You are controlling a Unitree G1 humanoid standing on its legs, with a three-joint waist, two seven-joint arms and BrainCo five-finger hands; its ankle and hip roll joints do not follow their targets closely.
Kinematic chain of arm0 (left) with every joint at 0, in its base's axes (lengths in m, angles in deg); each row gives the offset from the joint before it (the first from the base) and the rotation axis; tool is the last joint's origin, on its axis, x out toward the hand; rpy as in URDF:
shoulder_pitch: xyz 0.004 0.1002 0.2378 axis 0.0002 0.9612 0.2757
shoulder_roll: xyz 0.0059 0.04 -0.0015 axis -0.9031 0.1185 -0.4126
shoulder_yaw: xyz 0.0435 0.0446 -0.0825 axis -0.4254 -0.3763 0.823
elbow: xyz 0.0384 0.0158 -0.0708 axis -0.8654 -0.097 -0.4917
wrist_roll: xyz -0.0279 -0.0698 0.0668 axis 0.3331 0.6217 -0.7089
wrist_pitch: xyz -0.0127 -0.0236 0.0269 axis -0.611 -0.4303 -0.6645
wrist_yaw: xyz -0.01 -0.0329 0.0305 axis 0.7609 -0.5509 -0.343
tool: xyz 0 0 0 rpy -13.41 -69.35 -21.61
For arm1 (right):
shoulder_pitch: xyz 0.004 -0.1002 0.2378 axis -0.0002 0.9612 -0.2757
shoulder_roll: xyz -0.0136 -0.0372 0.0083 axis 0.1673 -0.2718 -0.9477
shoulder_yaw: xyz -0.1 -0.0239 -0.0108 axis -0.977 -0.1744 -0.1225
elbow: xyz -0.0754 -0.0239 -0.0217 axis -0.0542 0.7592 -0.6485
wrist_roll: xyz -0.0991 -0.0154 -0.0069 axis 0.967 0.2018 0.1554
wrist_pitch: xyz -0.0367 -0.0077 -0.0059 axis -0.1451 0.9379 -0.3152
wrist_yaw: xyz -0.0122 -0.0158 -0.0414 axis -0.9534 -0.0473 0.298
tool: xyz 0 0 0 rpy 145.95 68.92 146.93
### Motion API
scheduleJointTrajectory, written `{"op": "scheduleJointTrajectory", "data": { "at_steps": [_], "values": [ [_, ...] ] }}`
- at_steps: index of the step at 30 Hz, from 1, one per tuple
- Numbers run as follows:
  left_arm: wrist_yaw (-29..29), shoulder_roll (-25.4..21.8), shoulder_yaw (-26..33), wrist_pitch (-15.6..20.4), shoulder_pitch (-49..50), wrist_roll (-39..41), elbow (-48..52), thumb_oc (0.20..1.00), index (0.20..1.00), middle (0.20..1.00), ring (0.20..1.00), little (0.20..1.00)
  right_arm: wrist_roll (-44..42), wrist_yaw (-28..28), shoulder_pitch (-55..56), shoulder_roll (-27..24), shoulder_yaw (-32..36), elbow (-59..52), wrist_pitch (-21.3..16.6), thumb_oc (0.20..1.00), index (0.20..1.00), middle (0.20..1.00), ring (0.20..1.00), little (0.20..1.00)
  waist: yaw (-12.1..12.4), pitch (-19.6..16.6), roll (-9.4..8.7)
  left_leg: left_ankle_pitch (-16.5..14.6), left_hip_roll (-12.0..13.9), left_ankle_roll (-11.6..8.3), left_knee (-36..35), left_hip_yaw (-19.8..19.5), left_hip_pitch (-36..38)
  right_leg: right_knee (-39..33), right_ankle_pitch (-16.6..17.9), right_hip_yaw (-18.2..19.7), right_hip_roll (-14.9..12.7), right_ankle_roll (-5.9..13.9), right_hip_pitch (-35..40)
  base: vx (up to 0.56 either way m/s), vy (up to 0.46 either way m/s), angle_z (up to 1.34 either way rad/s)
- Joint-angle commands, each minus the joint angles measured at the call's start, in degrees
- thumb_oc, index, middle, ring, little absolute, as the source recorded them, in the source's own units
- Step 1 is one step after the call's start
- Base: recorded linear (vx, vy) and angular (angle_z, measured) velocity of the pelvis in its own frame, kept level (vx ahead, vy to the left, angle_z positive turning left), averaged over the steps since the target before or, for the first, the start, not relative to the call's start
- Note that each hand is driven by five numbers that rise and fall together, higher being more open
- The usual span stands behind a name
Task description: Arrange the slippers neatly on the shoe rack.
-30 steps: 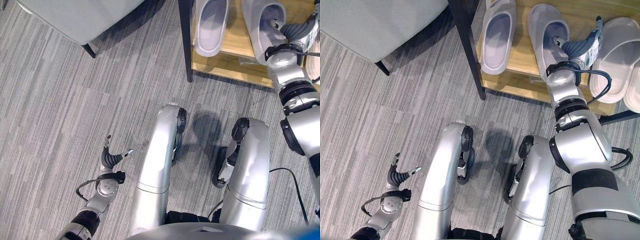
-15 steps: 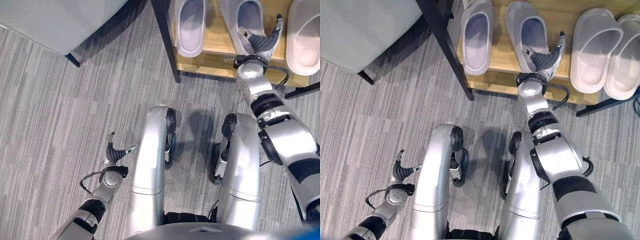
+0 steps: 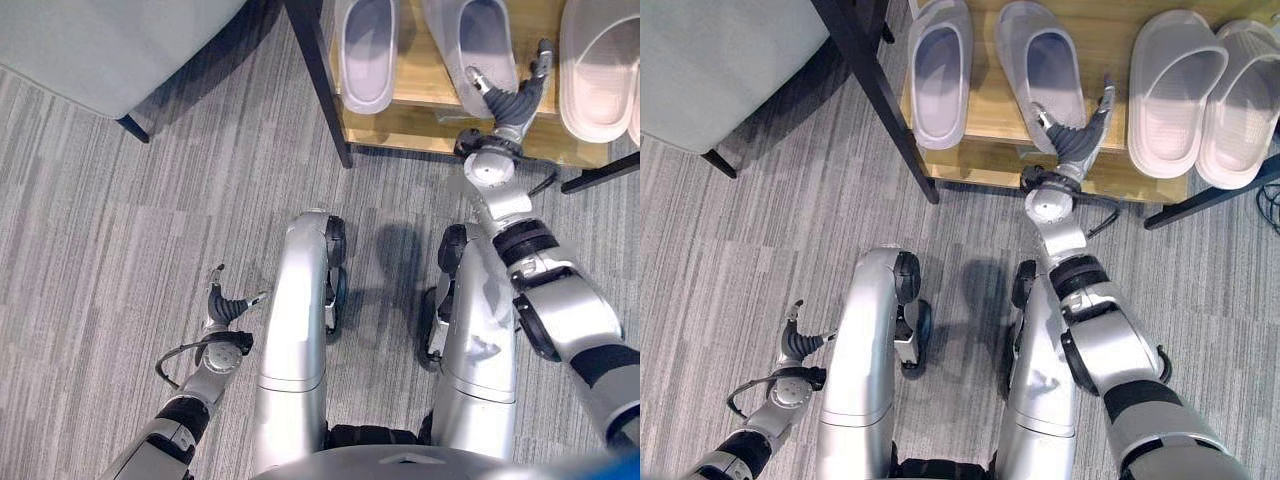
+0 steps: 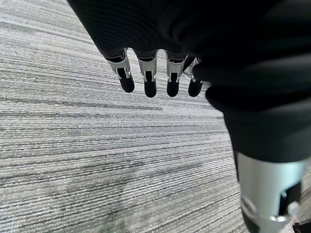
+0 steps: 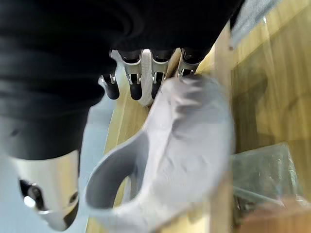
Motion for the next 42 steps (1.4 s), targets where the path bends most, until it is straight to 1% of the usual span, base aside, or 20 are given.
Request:
{"op": "scheduleJointTrajectory", "data": {
  "at_steps": [1,6,11,21,26,30,33,38,42],
  "values": [
    [-1.8,0.3,-0.9,0.6,2.5,-1.7,2.5,1.0,1.0,1.0,1.0,1.0,2.6,-1.1,-0.5,0.2,-1.7,-3.7,-1.8,1.0,1.0,1.0,1.0,1.0,3.0,-1.6,-1.05,-5.1,-1.5,1.42,6.5,-1.3,3.0,1.6,12.3,5.1,0.4,-3.51,-0.5,-0.01,-0.025,-0.05],
    [-1.5,0.0,-0.7,0.6,3.2,-2.7,2.8,1.0,1.0,1.0,1.0,1.0,7.8,-1.5,0.9,-0.8,-2.5,-6.1,-0.3,1.0,1.0,1.0,1.0,1.0,2.8,-1.6,-1.3,-4.8,-1.4,1.29,6.6,-1.4,3.0,1.9,12.4,4.9,0.5,-3.44,-0.7,-0.02,-0.042,-0.01],
    [-1.3,0.0,-0.2,0.9,3.7,-2.5,1.7,1.0,1.0,1.0,1.0,1.0,9.0,-2.8,-0.3,-0.5,-3.8,-5.7,0.5,1.0,1.0,1.0,1.0,1.0,3.1,-1.6,-1.14,-4.6,-1.5,1.19,6.8,-1.8,3.0,2.0,12.6,4.9,0.7,-3.29,-0.6,0.0,0.0,0.0],
    [-1.3,0.4,0.0,1.3,2.6,-1.4,0.1,1.0,1.0,1.0,1.0,1.0,9.9,-5.6,-3.5,2.0,-8.3,-7.5,0.5,1.0,1.0,1.0,1.0,1.0,3.3,-1.6,-1.28,-4.1,-1.5,0.96,7.5,-1.8,3.0,2.9,13.0,5.0,0.7,-3.17,-0.3,0.0,0.0,0.0],
    [-1.5,0.9,0.0,1.1,2.2,-1.4,-1.7,1.0,1.0,1.0,1.0,1.0,11.2,-5.6,-3.4,2.9,-8.8,-7.9,0.7,1.0,1.0,1.0,1.0,1.0,3.2,-1.6,-1.42,-4.2,-1.5,0.98,7.8,-1.8,3.0,3.3,13.0,5.0,0.8,-3.1,-0.3,0.0,0.0,0.0],
    [-1.4,1.2,-0.3,1.2,2.1,-1.3,-2.7,1.0,1.0,1.0,1.0,1.0,10.1,-5.1,-3.4,2.5,-7.5,-6.7,0.1,1.0,1.0,1.0,1.0,1.0,3.2,-1.6,-1.34,-4.1,-1.5,1.04,8.2,-1.8,3.0,3.6,13.2,5.1,0.9,-2.98,-0.5,0.0,0.0,0.0],
    [-1.3,1.2,-0.4,1.2,1.9,-1.6,-2.8,1.0,1.0,1.0,1.0,1.0,10.2,-5.3,-4.3,2.0,-8.0,-6.3,0.3,1.0,1.0,1.0,1.0,1.0,3.4,-1.6,-1.2,-4.0,-1.6,1.04,8.3,-1.9,3.0,3.5,13.3,5.1,0.7,-2.9,-0.4,0.0,0.0,0.0],
    [-0.7,1.6,-0.3,1.3,0.9,-1.2,-3.1,1.0,1.0,1.0,1.0,1.0,9.6,-6.2,-3.9,2.3,-7.9,-6.9,0.2,1.0,1.0,1.0,1.0,1.0,3.7,-1.6,-1.03,-3.5,-2.0,0.92,8.6,-2.2,3.0,3.8,13.5,5.0,0.3,-2.56,0.2,0.0,0.0,0.01],
    [-0.8,2.2,-0.8,1.0,0.2,-1.0,-4.5,1.0,1.0,1.0,1.0,1.0,8.0,-6.4,-3.2,3.0,-7.7,-7.6,-0.4,1.0,1.0,1.0,1.0,1.0,3.6,-1.6,-1.15,-3.3,-2.0,0.84,8.7,-2.0,3.0,4.1,13.3,5.0,0.5,-2.76,0.2,-0.01,0.0,0.01]
  ]
}}
